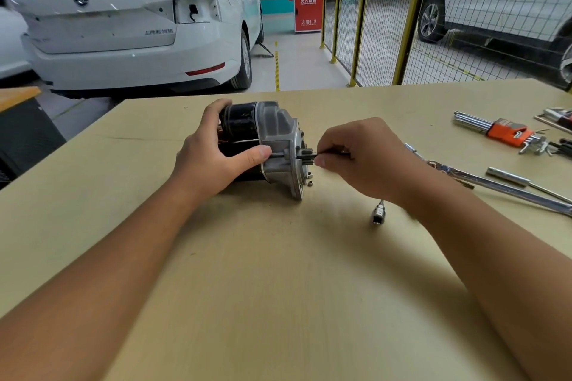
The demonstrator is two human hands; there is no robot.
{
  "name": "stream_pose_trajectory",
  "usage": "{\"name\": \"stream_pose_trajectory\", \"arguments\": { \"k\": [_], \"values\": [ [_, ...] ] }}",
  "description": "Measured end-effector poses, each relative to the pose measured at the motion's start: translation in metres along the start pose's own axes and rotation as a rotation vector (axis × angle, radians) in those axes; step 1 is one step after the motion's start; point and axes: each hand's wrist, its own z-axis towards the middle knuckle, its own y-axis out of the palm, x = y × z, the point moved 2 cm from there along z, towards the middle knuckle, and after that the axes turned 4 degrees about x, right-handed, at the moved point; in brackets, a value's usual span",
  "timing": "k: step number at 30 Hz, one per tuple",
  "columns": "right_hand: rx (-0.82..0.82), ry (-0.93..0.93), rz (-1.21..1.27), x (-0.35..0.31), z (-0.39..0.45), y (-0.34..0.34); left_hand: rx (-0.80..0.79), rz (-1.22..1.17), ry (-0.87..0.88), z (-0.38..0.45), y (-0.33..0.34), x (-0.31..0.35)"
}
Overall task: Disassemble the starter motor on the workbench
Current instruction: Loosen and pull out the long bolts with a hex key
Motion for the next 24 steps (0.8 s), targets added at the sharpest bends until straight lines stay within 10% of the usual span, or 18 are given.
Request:
{"name": "stream_pose_trajectory", "arguments": {
  "k": [24],
  "values": [
    [0.015, -0.056, -0.381, -0.013, -0.001, -0.014, 0.063, -0.071, 0.040, 0.004, 0.004, -0.009]
  ]
}}
